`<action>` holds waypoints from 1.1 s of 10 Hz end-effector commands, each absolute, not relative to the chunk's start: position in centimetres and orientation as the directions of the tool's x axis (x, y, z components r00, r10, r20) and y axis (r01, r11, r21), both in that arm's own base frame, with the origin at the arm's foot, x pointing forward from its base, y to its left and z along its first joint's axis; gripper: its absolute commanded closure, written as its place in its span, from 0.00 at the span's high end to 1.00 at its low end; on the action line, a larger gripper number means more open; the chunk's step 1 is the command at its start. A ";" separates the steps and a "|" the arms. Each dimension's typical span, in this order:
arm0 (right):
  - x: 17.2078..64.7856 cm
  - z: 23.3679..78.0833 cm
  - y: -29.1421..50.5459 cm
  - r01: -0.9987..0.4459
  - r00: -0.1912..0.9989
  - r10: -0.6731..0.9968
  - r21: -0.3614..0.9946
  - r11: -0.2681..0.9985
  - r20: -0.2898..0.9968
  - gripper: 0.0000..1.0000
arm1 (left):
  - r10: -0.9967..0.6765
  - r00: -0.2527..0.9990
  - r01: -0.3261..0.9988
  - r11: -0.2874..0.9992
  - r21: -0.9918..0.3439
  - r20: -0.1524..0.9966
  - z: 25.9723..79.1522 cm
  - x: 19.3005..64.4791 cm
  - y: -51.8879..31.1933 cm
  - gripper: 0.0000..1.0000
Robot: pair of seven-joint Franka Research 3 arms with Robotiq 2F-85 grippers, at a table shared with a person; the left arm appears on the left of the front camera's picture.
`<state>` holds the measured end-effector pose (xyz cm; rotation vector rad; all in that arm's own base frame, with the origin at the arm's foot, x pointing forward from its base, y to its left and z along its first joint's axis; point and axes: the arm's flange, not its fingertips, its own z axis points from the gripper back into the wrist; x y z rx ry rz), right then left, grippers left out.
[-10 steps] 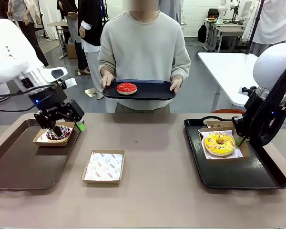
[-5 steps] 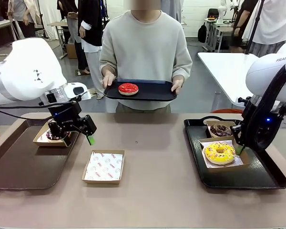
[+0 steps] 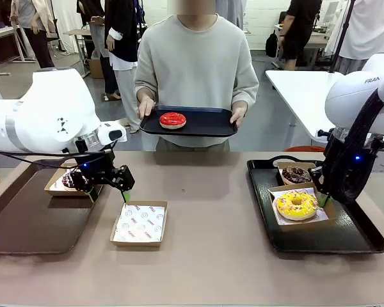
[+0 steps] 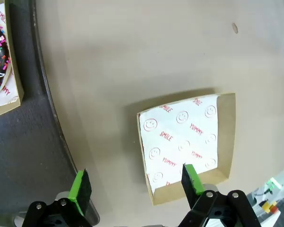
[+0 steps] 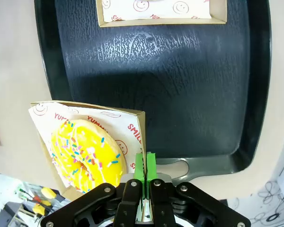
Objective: Individually package the donuts and arrange them on the tray.
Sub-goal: Place the picked Paper togo box on the Handle tray while simultaneously picking up another Paper togo box from the table with the other hand.
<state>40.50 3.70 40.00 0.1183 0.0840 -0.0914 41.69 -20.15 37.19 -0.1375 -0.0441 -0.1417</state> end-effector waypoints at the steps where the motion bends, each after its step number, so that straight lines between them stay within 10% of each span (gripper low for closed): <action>1: 40.4 39.8 3.5 0.086 0.993 -0.075 0.132 0.987 -0.087 0.02 | -0.074 0.993 0.081 0.993 -0.088 0.089 35.9 41.0 -21.4 1.00; 11: 40.4 39.8 3.5 0.086 0.993 -0.075 0.132 0.987 -0.087 0.02 | -0.046 0.994 0.059 0.989 -0.133 0.101 35.8 40.7 -21.6 1.00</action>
